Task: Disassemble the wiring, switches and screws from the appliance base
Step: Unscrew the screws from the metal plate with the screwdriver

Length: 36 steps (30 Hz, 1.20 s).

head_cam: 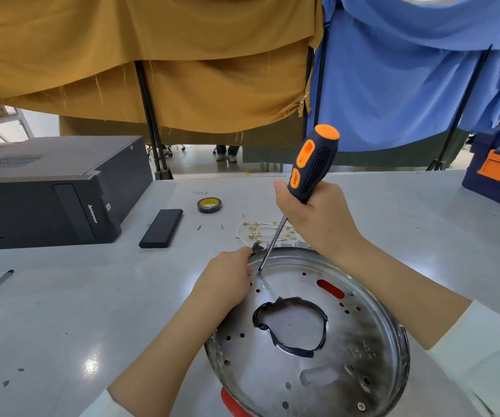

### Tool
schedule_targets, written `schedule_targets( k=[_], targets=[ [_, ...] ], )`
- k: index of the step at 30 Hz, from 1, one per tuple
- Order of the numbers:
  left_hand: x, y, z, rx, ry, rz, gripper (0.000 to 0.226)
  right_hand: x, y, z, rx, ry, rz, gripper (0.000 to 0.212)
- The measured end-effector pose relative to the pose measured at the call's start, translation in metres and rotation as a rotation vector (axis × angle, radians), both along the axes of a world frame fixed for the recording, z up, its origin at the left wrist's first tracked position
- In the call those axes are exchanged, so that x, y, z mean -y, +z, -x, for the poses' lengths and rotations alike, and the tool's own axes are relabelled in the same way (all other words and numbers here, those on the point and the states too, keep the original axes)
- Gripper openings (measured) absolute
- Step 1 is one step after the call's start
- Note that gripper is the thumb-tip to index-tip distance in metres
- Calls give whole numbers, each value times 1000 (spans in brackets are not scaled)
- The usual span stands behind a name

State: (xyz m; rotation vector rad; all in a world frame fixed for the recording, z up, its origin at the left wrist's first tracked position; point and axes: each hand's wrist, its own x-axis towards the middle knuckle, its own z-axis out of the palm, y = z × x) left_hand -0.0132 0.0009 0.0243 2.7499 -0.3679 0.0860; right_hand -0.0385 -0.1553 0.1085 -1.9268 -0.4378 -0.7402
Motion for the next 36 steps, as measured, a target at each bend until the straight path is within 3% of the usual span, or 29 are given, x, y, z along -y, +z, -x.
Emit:
schedule_targets(
  k=[21,36],
  targets=[
    [0,4,1,-28,-3,-34,22,-14,2,15,9,52,56,47],
    [1,7,6,-46,-7,-25,11,-40,24,-22,-112,-282,204,33]
  ],
)
